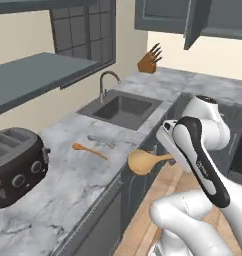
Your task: Organize the utensils by type. Pick up the wooden spoons from the counter and place them in the open cabinet. Then pick up the metallic utensils from the counter and place them in the open drawer.
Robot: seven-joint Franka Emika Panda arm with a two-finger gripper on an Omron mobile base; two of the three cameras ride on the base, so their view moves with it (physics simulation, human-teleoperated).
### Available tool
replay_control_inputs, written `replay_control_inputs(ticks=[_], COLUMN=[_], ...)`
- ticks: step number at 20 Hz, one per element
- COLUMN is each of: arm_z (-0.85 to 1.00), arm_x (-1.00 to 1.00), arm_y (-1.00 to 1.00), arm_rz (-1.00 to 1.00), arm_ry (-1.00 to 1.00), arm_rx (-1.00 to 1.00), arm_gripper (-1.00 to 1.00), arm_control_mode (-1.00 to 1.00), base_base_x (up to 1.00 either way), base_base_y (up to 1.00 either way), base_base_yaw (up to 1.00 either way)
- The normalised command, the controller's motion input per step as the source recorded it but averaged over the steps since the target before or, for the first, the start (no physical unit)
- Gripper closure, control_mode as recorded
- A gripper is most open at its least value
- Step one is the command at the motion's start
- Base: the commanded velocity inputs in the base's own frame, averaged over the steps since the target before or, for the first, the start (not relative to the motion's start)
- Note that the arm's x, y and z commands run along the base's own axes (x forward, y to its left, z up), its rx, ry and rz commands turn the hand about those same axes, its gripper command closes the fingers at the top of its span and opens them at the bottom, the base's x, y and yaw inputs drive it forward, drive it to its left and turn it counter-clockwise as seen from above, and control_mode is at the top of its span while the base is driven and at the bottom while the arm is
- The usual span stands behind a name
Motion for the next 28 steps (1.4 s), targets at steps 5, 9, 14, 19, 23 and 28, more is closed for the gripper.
replay_control_inputs(ticks=[5,9,14,19,23,28], arm_z=[0.00,0.00,0.00,0.00,0.00,0.00], arm_x=[0.00,0.00,0.00,0.00,0.00,0.00], arm_y=[0.00,0.00,0.00,0.00,0.00,0.00], arm_rz=[0.00,0.00,0.00,0.00,0.00,0.00], arm_ry=[0.00,0.00,0.00,0.00,0.00,0.00], arm_rx=[0.00,0.00,0.00,0.00,0.00,0.00], arm_gripper=[1.00,1.00,1.00,1.00,1.00,1.00], arm_control_mode=[1.00,1.00,1.00,1.00,1.00,1.00], base_base_x=[0.06,0.13,0.65,0.98,1.00,1.00], base_base_y=[-0.16,-0.04,0.00,0.00,-0.05,0.10], base_base_yaw=[-0.82,-0.72,-0.33,-0.04,0.00,-0.08])
